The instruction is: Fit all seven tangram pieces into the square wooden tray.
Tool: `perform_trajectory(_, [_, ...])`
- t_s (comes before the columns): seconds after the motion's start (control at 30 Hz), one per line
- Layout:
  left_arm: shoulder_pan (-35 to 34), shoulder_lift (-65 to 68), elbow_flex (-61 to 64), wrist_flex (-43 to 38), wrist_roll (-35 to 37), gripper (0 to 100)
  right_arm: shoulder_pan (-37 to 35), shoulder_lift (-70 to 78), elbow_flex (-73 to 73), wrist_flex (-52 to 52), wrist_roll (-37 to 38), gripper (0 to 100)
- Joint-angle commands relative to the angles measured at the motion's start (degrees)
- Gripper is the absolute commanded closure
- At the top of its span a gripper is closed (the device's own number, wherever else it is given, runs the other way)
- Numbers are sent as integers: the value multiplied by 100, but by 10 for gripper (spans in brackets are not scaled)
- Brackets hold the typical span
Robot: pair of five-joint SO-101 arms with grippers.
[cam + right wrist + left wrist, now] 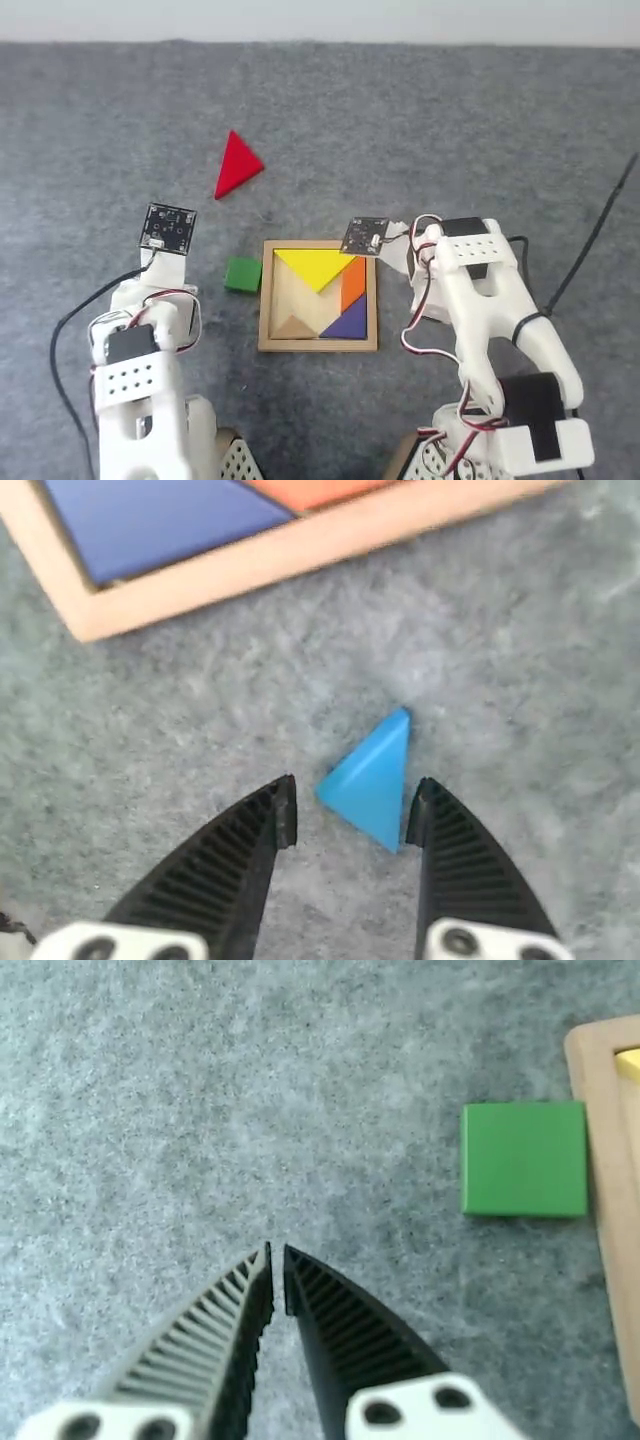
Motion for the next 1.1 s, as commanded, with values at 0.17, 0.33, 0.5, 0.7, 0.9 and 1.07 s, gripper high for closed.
perform_trajectory(0.17, [-44,-132,-57,-97,-70,977,40,75,-246,127,554,801])
perform_trajectory(0.33, [-44,-132,-57,-97,-70,977,48,708,-308,-57,659,801])
perform_trajectory(0.5, [-44,-132,-57,-97,-70,977,356,1015,-343,-312,659,804])
perform_trajectory(0.7, [-44,-132,-57,-97,-70,977,374,980,-387,-374,633,808])
perform_trajectory(0.9, [-44,-132,-57,-97,-70,977,479,980,-695,-338,220,923])
perform_trajectory(1.07, [-44,-132,-57,-97,-70,977,602,980,-826,-321,185,967])
